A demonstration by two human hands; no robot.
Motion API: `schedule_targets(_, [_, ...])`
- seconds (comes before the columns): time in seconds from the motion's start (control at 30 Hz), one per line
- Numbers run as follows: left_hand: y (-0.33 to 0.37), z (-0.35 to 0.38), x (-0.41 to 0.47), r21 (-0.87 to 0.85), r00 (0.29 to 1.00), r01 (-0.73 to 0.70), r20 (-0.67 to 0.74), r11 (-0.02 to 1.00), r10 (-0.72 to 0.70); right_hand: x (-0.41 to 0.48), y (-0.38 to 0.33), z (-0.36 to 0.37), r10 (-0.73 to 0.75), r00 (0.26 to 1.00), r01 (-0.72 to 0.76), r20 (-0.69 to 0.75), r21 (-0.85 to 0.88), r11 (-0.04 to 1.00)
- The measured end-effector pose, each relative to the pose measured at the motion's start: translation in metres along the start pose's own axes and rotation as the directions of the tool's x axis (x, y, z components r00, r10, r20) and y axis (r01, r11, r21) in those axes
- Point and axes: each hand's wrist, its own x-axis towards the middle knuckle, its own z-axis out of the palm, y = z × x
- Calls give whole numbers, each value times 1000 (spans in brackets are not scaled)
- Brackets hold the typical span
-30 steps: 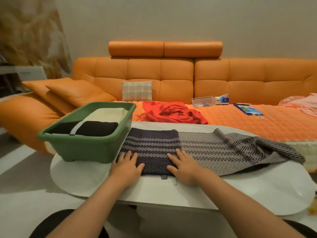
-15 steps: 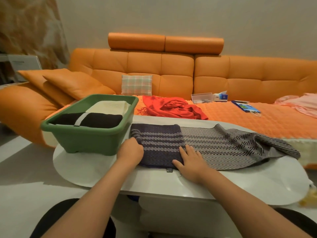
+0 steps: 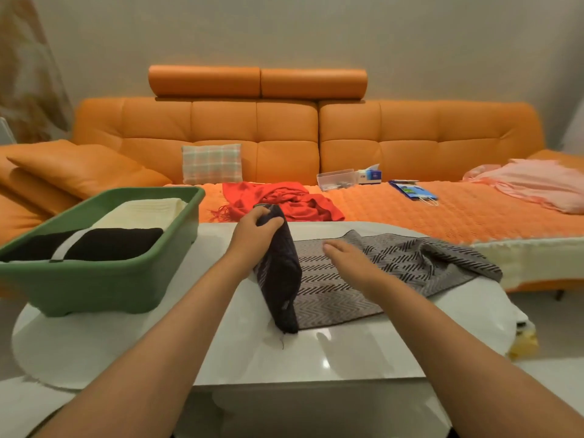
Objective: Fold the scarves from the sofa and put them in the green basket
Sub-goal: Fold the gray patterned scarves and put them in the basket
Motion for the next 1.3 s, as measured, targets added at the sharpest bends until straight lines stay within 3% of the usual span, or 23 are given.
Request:
schedule_targets(0.13, [22, 58, 17, 97, 987, -75, 148, 992, 61, 12, 22, -50, 218, 975, -193, -38, 333, 923])
schedule_targets(0.23, [26, 106, 13, 186, 921, -136, 387, 973, 54, 10, 34, -74, 304, 951, -242, -56, 477, 845])
schedule_targets(0.3, [17, 128, 2, 213, 847, -166, 530, 963, 29, 6, 44, -78, 356, 929, -296, -101, 375, 878])
schedule_targets(0.37, [-3, 136, -7, 272, 831, -228, 555, 935, 41, 6, 59, -78, 345, 921, -315, -182, 176, 933])
schedule_targets(0.43, [-30, 132, -11, 451, 829, -328, 559, 830, 24, 9, 73, -77, 266, 941, -259, -210, 61, 964])
schedule_targets(0.5, [-55, 121, -16, 635, 801, -385, 590, 669, -100, 10, 79, -78, 223, 948, -237, -226, -35, 971])
schedule_targets(0.57, [-69, 107, -19, 717, 779, -429, 602, 549, -177, 9, 80, -79, 213, 954, -250, -209, -170, 953])
schedule_targets(0.67, [-75, 87, -20, 750, 773, -460, 601, 475, -201, 10, 78, -72, 200, 966, -244, -166, -313, 918])
schedule_targets(0.9, [-73, 17, -7, 786, 801, -285, 509, 548, -314, 6, 49, -42, 173, 984, -173, -38, -407, 897])
schedule_targets(1.07, [-73, -15, 3, 864, 848, -195, 387, 465, -363, 9, 39, -12, 77, 995, -45, 68, -388, 921])
schedule_targets(1.2, [-84, -21, -2, 851, 910, -248, 369, 462, -190, 10, 31, -5, -40, 993, 93, 108, -547, 832])
schedule_targets(1.3, [-77, -18, -7, 745, 884, -376, 467, 551, -28, 9, 31, -6, -19, 977, 136, 211, -554, 821])
